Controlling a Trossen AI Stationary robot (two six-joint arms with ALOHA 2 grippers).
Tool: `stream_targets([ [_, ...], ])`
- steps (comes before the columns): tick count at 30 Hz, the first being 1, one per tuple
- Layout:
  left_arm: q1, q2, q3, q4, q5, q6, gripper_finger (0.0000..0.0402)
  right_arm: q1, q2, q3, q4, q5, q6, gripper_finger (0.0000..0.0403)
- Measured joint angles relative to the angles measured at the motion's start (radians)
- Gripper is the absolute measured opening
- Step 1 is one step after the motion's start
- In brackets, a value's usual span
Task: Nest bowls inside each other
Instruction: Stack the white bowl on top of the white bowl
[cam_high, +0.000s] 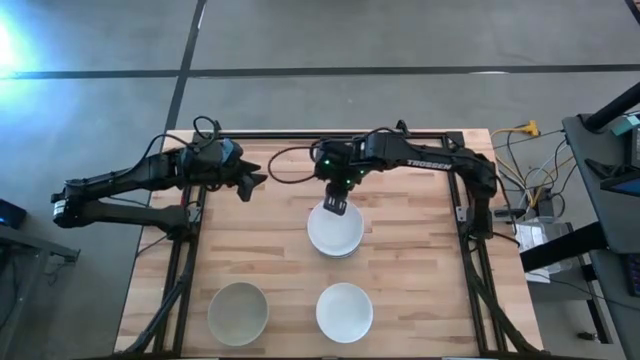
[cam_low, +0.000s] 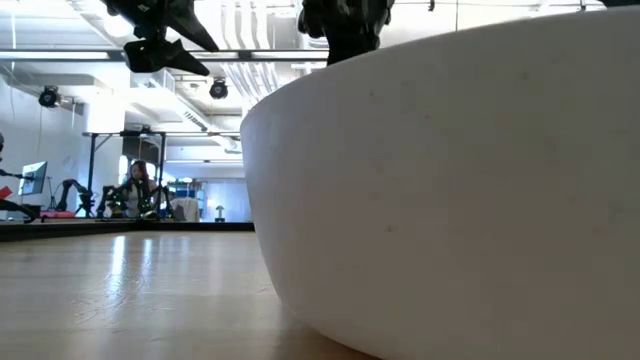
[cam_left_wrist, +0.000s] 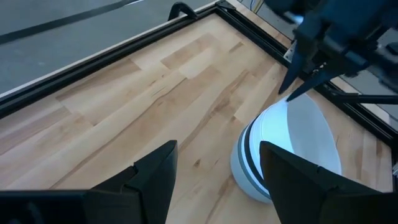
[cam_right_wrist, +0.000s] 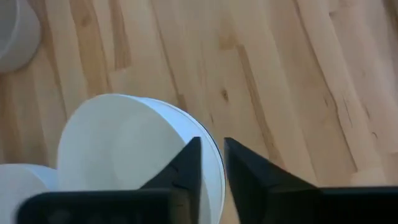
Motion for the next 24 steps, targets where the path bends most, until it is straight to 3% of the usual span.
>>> stream_targets([
  [3, 0.000, 0.000, 0.000, 0.000, 0.000, 0.000, 0.0212, 0.013, 0.004, -0.036, -0.001, 0.023, -0.001, 0.0016],
  [15, 0.000, 0.000, -0.001, -0.002, 0.000, -0.002, 0.0212, 0.071, -0.019, -0.119, 0.048, 0.226, 0.060, 0.0009],
  [24, 0.000, 0.003, -0.007, -0.003, 0.000, -0.002, 0.0212, 0.113, -0.041, -0.136, 0.164, 0.189, 0.061, 0.0009],
])
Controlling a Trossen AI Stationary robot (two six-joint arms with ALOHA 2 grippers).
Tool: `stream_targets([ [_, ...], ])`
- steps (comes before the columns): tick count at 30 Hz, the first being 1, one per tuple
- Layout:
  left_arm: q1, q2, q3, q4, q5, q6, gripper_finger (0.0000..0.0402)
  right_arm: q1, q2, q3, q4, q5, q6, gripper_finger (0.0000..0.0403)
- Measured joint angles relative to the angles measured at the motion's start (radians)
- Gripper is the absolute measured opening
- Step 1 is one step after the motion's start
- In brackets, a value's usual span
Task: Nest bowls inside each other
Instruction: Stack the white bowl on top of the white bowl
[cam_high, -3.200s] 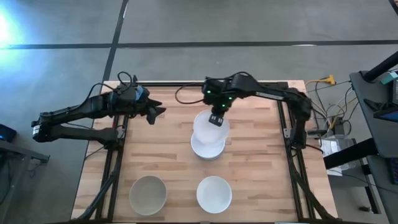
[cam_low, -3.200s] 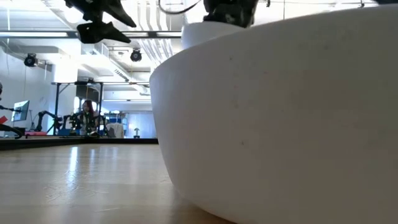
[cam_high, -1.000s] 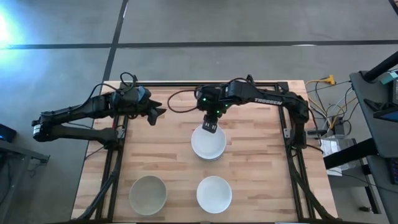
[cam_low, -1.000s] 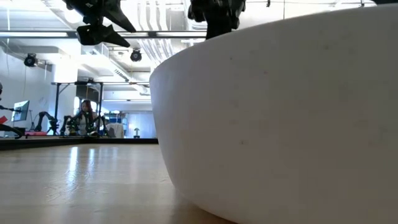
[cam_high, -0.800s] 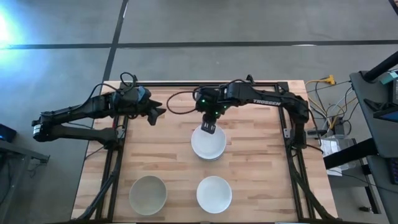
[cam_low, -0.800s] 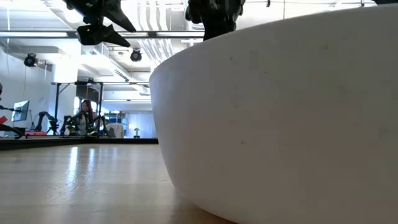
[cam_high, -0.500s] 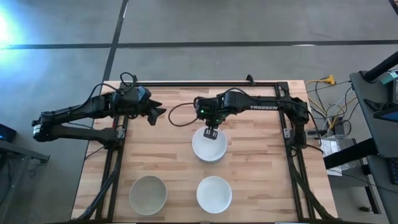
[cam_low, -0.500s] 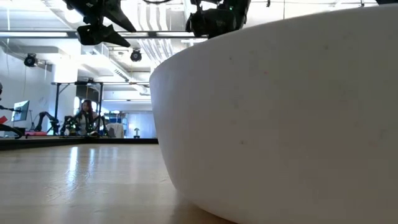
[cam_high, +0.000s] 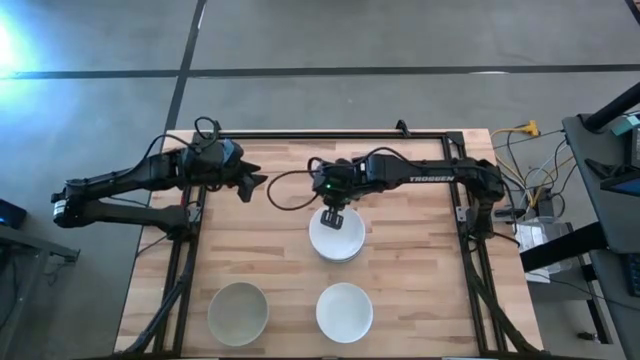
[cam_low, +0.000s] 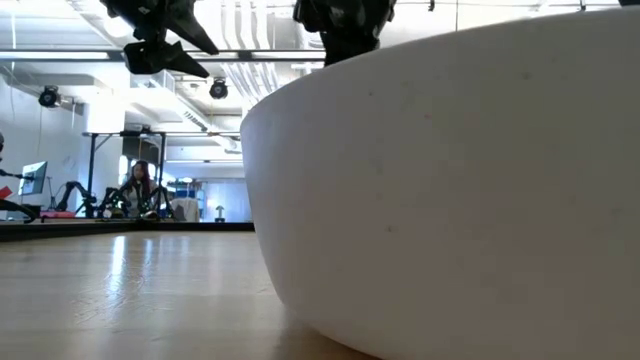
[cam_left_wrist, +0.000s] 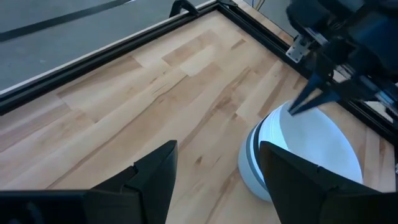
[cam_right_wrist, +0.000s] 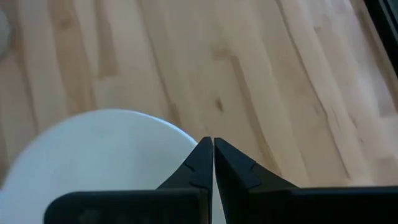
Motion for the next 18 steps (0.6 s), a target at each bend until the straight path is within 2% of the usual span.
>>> stream_targets([
  [7, 0.000, -0.002, -0.015, 0.001, 0.000, -0.001, 0.0212, 0.023, 0.005, -0.044, 0.122, -0.051, 0.009, 0.0008],
  [18, 0.000, -0.015, -0.027, -0.001, 0.000, -0.002, 0.0212, 0.024, 0.049, -0.047, 0.128, -0.051, 0.026, 0.0008],
])
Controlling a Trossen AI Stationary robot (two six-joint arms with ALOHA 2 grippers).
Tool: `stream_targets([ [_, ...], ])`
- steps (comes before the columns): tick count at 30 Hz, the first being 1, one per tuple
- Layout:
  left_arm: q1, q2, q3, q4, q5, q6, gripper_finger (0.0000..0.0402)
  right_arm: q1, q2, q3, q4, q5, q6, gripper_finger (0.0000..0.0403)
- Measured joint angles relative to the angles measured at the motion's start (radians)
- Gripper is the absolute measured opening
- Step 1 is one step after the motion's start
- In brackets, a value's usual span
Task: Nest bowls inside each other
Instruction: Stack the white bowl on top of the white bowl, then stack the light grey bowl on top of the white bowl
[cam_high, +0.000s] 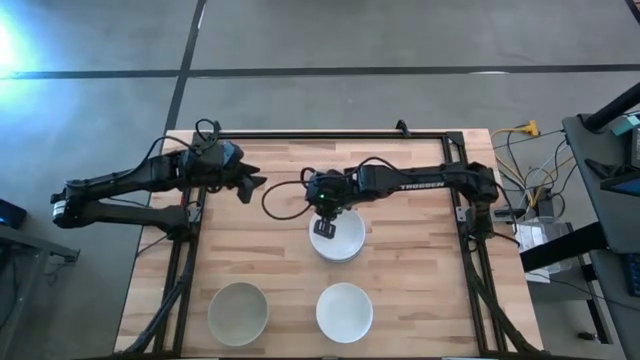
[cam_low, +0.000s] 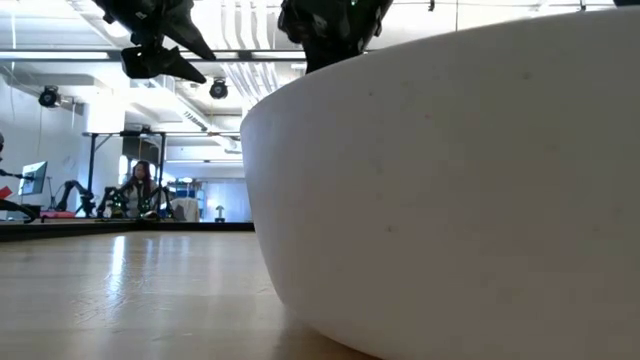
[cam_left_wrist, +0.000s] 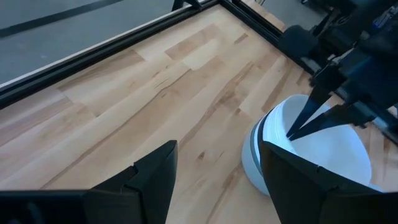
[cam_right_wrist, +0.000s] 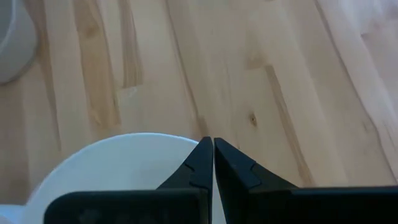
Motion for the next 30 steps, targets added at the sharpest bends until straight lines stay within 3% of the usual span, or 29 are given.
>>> stream_targets([
  [11, 0.000, -0.040, 0.000, -0.022, 0.009, 0.000, 0.0212, -0.002, -0.016, 0.011, -0.002, 0.008, 0.030, 0.0008],
  [15, -0.001, -0.071, -0.008, -0.085, 0.094, -0.045, 0.0212, -0.002, -0.080, 0.017, -0.043, 0.047, 0.077, 0.0008],
  [19, -0.017, -0.101, -0.049, -0.103, 0.257, -0.128, 0.0212, 0.004, -0.149, 0.015, -0.160, 0.141, 0.108, 0.0008],
  [24, -0.113, -0.135, -0.122, -0.102, 0.395, -0.212, 0.0212, 0.013, -0.250, -0.011, -0.342, 0.240, 0.143, 0.0008],
  [30, -0.333, -0.152, -0.199, -0.099, 0.491, -0.361, 0.0212, 0.020, -0.432, -0.224, -0.320, 0.264, 0.237, 0.0008],
])
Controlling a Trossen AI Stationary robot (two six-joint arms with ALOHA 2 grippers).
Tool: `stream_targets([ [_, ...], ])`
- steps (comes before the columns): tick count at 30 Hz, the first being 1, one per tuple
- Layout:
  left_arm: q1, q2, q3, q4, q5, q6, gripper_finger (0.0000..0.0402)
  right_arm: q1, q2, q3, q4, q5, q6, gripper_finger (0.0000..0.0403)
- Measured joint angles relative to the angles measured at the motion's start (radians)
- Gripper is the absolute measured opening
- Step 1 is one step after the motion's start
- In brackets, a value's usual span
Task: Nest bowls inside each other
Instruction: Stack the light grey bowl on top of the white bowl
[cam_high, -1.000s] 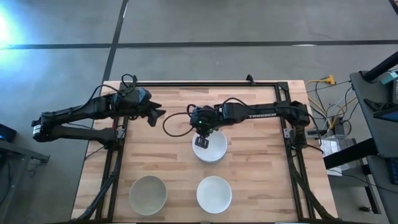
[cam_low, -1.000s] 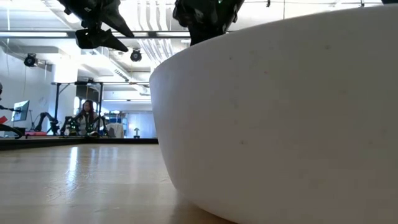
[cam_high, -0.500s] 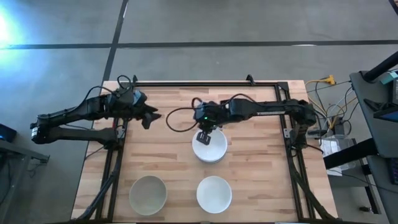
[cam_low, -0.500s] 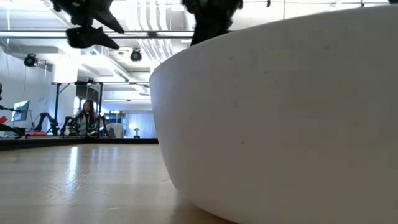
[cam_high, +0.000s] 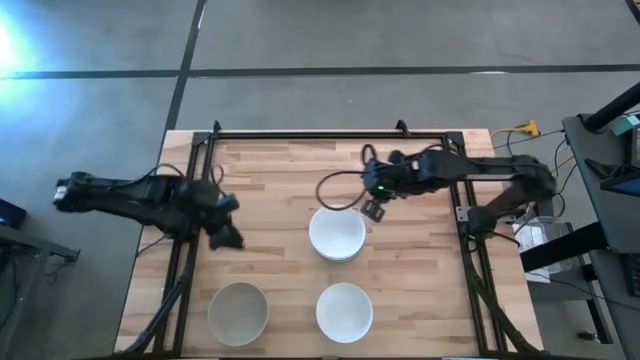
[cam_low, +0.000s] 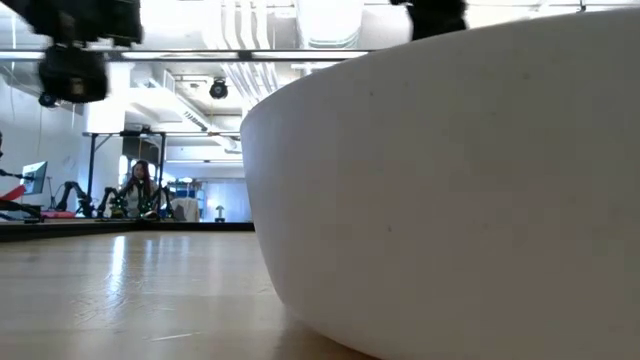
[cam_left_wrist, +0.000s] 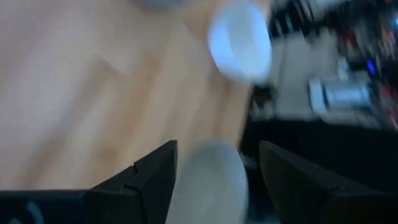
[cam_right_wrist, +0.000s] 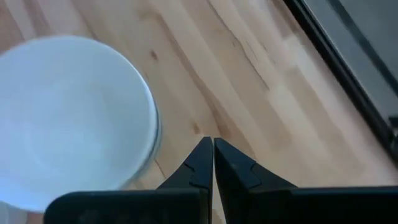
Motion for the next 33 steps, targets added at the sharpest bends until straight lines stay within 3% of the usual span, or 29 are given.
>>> stream_targets([
  [7, -0.340, 0.053, -0.004, 0.158, -0.021, -0.186, 0.0207, 0.007, -0.242, -0.308, 0.155, -0.021, 0.183, 0.0020],
  [13, -0.509, 0.160, 0.021, 0.154, -0.042, -0.265, 0.0172, 0.006, -0.412, -0.493, 0.355, -0.025, 0.261, 0.0048],
  [22, -0.537, 0.270, 0.020, 0.022, -0.048, -0.201, 0.0155, 0.004, -0.504, -0.629, 0.512, -0.018, 0.274, 0.0079],
  [27, -0.529, 0.311, 0.013, -0.130, -0.153, -0.133, 0.0155, 0.004, -0.488, -0.647, 0.527, -0.019, 0.294, 0.0084],
  [33, -0.511, 0.368, -0.032, -0.051, -0.191, -0.099, 0.0155, 0.004, -0.460, -0.634, 0.528, -0.020, 0.306, 0.0084],
])
